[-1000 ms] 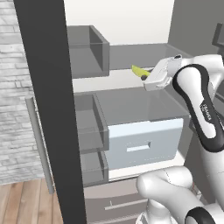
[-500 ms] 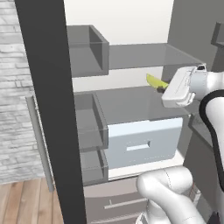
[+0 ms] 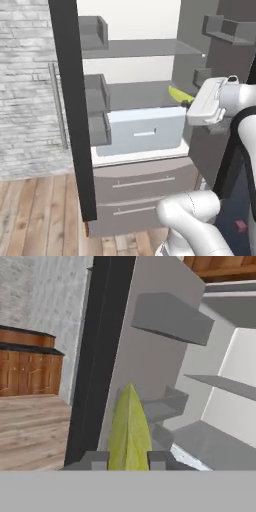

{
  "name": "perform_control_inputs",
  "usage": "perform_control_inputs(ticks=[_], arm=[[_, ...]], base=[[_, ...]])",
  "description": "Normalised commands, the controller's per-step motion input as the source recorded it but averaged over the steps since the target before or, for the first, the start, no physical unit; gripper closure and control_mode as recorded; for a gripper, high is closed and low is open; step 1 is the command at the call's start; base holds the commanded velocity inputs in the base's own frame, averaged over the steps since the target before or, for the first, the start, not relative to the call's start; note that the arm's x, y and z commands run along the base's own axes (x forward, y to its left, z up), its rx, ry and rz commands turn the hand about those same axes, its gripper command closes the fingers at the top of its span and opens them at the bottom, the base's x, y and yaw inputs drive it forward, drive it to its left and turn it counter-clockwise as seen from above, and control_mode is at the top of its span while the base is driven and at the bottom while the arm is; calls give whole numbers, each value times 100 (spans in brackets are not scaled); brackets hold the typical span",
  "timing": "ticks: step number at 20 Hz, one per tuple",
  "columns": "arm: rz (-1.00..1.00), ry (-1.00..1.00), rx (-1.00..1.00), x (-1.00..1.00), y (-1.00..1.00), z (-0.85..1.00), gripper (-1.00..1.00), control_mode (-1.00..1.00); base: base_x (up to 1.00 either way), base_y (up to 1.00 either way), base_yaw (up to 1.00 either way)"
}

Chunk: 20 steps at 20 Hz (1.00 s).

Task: There is a bowl on the dining counter. Grab a lemon wedge from the fridge and place it in the bowl. Then get the liquor bottle and glass cup from the cabinet and place them next to the bowl.

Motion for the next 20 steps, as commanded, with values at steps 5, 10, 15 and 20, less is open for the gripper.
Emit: perform_control_inputs(ticks=[5, 10, 15, 20], arm=[[0, 0, 0, 0, 0, 0, 100, 100], [0, 0, 0, 0, 0, 0, 100, 100], [0, 0, 0, 0, 0, 0, 100, 100], [0, 0, 0, 0, 0, 0, 100, 100]], base=[[-95, 9, 39], [-75, 20, 50], [-57, 37, 59], [-38, 52, 65]])
